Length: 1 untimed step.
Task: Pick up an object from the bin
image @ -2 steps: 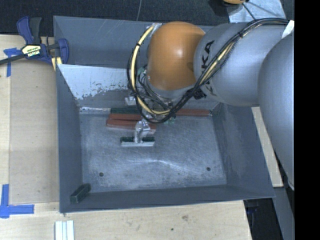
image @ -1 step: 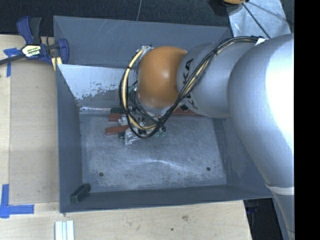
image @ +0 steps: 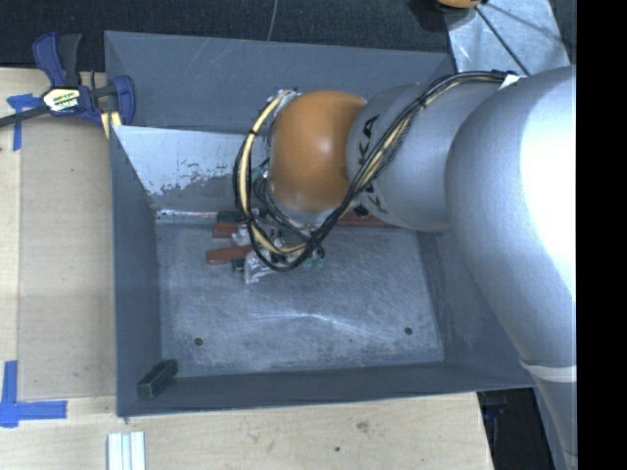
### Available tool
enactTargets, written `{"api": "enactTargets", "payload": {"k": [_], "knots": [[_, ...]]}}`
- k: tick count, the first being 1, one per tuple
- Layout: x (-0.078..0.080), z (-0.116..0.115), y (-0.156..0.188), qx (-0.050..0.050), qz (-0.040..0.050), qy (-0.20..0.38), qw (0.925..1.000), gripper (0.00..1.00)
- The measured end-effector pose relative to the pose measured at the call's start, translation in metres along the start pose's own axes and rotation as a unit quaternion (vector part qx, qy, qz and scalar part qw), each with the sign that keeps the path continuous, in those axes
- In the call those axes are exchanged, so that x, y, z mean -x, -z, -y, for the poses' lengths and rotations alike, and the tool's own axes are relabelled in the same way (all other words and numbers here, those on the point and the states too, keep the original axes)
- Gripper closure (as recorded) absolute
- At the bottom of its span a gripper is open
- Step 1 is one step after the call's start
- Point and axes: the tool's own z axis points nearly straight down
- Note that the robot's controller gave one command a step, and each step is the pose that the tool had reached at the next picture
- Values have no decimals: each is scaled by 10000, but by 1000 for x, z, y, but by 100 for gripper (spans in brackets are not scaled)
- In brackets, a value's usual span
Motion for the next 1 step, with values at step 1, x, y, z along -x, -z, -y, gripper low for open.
{"api": "enactTargets", "payload": {"k": [1], "knots": [[12, -4, 134, -14, -95, 394, 9992, 100]]}}
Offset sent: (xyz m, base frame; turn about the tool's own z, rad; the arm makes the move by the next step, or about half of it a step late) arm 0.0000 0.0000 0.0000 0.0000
